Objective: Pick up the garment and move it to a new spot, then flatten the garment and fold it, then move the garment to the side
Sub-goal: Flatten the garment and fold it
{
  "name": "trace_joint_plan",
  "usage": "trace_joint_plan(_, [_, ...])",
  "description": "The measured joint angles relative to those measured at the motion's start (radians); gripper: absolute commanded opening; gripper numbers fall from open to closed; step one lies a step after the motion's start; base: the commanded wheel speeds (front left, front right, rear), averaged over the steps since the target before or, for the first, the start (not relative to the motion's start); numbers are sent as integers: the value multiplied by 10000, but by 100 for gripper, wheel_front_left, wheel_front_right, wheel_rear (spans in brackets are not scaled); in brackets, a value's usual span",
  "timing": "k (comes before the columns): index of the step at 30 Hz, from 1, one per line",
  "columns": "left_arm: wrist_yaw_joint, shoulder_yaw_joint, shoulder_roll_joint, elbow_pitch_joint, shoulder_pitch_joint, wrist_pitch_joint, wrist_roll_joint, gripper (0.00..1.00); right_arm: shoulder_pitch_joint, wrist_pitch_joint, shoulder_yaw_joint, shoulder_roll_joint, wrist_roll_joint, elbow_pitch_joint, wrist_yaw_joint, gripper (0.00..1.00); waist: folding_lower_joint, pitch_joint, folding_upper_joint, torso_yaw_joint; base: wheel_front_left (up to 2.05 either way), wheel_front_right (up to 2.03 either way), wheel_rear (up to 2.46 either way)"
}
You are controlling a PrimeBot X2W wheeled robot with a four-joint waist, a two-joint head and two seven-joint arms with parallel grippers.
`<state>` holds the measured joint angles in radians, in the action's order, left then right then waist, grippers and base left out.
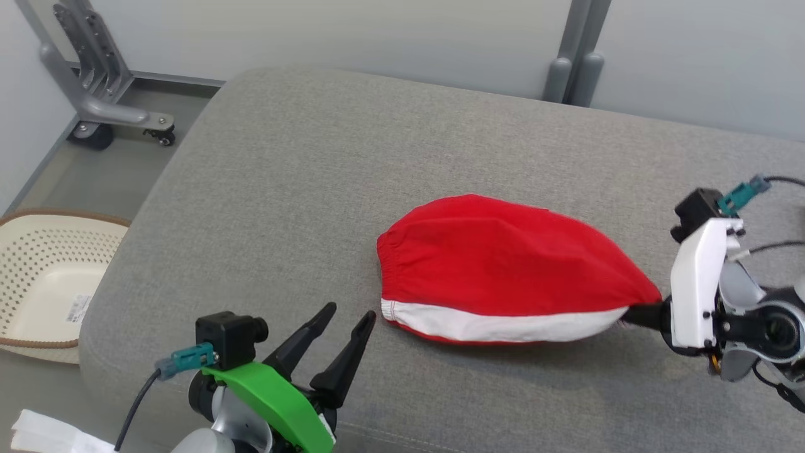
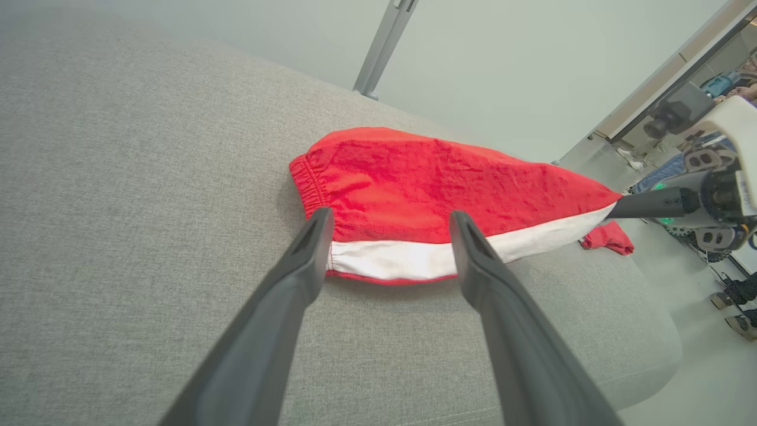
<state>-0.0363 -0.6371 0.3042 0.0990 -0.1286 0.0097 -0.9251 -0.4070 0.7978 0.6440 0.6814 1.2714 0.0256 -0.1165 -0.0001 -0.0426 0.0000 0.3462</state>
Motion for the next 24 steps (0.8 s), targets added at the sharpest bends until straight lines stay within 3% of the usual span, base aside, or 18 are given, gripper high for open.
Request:
trace_joint_plan(3, [0,-188,25,50,72,217,0,100,1048,-176,-8,384,-23,17,-77,0,1,-32,0,-300,0,0,0])
trace_joint_plan(7, [21,-476,-109,84,72,426,-75,100,1678,-1001,-359,345,-180,88,-79,0,0,-143,0,-743,0,0,0])
trace_joint_plan(14, [12,-679,-86,-727,-304,614,426,100,1761,-2577,-604,-326,-1149,382,-84,0,0,-585,0,-1482,0,0,0])
trace_joint_plan(20, [6,-658,-142,-1308,-825,686,717,100,1918,-3434,-58,-706,-2228,94,-82,3,1,-1248,0,-2071,0,0,0])
trace_joint_plan(22, [10,-667,-174,-1446,-912,685,719,100,1912,-3707,52,-556,-2754,-121,-84,82,1,-1432,0,-2209,0,0,0])
trace_joint_plan(23, [10,-660,-176,-1524,-964,685,719,100,1904,-3831,132,-470,-3083,-224,-82,100,1,-1519,0,-2278,0,0,0])
trace_joint_plan(24, [10,-662,-163,-1576,-998,686,725,100,1904,-3937,165,-433,-3262,-314,-84,100,1,-1598,0,-2342,0,0,0])
